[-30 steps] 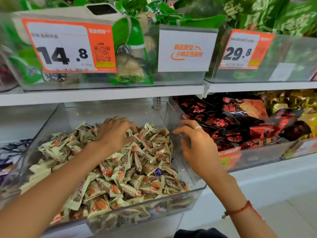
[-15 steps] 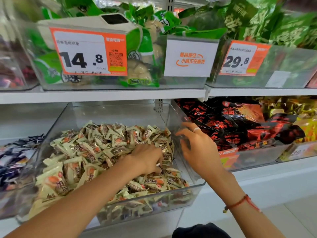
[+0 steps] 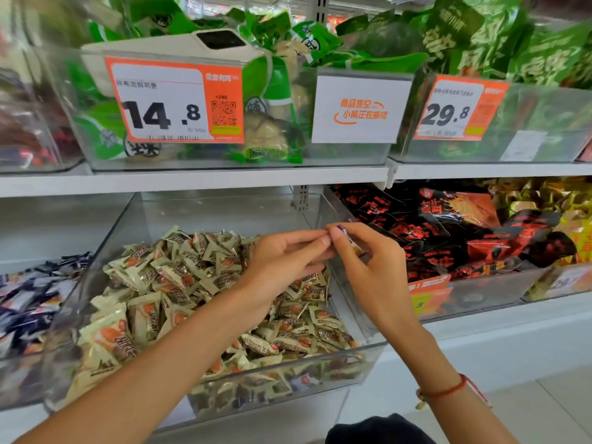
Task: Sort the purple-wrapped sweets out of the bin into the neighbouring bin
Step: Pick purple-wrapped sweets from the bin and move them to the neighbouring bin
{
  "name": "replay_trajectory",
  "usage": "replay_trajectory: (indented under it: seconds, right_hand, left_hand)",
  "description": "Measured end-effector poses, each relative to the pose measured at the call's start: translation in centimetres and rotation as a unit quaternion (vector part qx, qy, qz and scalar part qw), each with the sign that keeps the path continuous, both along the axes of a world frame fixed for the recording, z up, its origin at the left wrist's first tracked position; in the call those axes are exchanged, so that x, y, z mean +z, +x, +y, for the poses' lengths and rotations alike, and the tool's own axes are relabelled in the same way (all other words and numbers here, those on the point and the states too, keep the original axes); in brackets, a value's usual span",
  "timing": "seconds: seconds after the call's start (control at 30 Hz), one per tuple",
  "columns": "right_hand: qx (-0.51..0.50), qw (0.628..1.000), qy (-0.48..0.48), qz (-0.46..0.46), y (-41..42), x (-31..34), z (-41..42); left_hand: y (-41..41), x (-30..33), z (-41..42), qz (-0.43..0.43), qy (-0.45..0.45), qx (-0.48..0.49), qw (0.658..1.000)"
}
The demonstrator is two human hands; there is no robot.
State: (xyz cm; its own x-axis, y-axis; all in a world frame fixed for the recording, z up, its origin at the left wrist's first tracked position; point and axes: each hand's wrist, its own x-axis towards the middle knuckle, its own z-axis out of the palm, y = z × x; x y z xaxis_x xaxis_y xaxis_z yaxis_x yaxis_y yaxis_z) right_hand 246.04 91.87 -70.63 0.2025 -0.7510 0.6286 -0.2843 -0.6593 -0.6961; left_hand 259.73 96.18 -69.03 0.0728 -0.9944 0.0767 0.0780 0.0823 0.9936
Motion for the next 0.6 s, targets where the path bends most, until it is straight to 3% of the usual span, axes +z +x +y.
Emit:
replay_trajectory:
  seconds: [0.07,0.17,0.2,0.27,0.33,0.37,0.47,0.6]
  right_hand:
    - [-0.036,0.999,-0.003,-0.021,-0.6,-0.5,-0.6]
    - [-0.047,0.998,0.036,-0.027,-1.3,-0.5,-1.8]
    - [-0.041,0.997,0.051,-0.036,-1.4,-0.4,-2.2]
    - [-0.037,0.994,0.071,-0.073,-1.3,-0.3,-2.6]
    - [-0.044,0.991,0.076,-0.099,-1.0,-0.5,-2.7]
    - [-0.047,0.992,0.066,-0.094,-0.9,-0.7,-2.6]
    - [-0.065,0.997,0.020,-0.023,-0.7,-1.3,-2.5]
    - [-0.086,0.995,-0.037,0.042,-0.7,-1.7,-2.8]
  left_hand:
    - [0.2,-0.7,-1.2,-0.076,-0.017,0.014,0.997]
    - [1.1,-2.6,-4.0,-0.303,-0.019,0.001,0.953]
    - [1.4,-3.4,-5.0,-0.396,-0.008,-0.026,0.918]
    - [1.6,-4.9,-6.4,-0.579,0.019,-0.072,0.812]
    - [1.5,-5.9,-7.5,-0.679,0.040,-0.087,0.727]
    - [1.3,-6.2,-7.8,-0.697,0.042,-0.083,0.711]
    - [1.2,-6.4,-8.7,-0.717,-0.005,-0.055,0.695]
    - [2.4,-5.8,-8.7,-0.689,-0.001,-0.070,0.722]
